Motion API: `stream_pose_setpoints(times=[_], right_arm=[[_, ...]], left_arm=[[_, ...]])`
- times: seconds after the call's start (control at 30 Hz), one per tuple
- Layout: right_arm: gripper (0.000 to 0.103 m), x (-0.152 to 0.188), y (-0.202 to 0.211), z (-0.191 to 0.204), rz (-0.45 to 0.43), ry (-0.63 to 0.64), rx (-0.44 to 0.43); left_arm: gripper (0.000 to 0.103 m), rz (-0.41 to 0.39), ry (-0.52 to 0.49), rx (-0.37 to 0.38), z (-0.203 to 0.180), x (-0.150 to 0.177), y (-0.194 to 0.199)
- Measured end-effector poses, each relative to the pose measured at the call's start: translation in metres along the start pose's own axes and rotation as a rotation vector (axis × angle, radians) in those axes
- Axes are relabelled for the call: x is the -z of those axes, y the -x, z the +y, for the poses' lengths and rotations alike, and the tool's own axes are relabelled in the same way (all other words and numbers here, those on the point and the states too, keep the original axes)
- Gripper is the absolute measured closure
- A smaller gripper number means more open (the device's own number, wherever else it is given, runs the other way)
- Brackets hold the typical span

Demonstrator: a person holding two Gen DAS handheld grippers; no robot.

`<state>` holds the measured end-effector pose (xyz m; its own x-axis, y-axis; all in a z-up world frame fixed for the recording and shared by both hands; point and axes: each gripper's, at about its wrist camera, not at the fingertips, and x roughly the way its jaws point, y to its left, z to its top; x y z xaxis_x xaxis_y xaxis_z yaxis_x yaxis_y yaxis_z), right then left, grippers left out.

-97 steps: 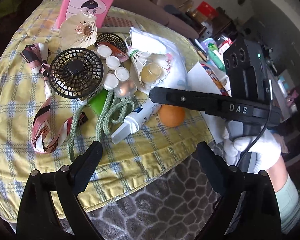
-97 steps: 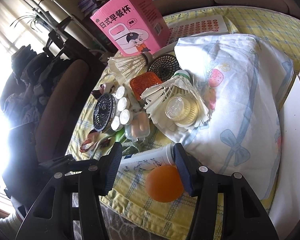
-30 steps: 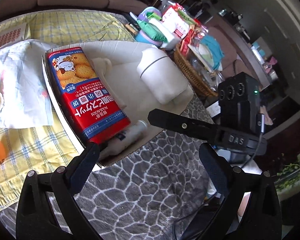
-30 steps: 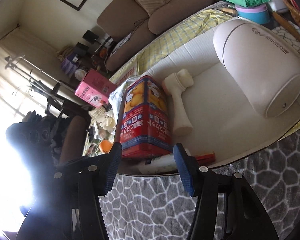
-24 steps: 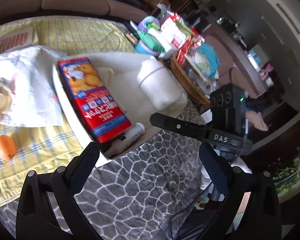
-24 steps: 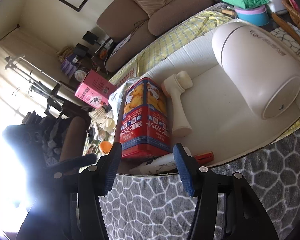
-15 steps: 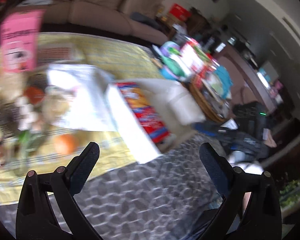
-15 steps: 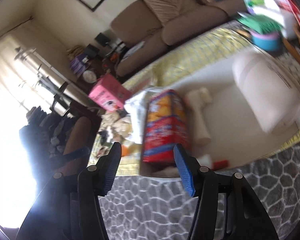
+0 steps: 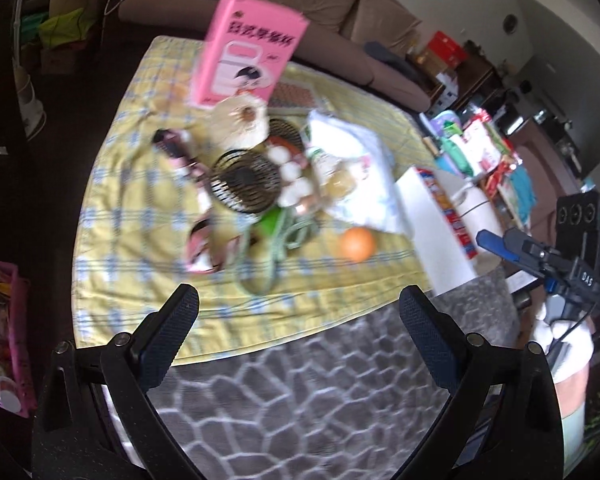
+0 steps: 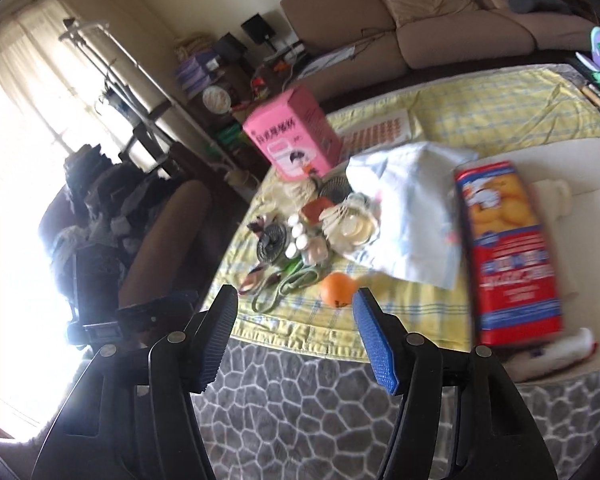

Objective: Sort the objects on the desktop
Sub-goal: 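Move the right tool back toward the orange ping-pong ball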

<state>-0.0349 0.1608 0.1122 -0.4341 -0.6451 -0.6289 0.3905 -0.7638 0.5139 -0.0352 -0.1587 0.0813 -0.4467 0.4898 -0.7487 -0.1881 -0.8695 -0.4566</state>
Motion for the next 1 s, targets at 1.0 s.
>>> stream_pose_setpoints(times=[1.0], right_arm=[[0.040,0.007,-0.121,-0.021,0.122,0.114,0.109]], left_arm=[[0.003,0.030,-0.364,-0.226,-0.009,-0.056,-0.111]])
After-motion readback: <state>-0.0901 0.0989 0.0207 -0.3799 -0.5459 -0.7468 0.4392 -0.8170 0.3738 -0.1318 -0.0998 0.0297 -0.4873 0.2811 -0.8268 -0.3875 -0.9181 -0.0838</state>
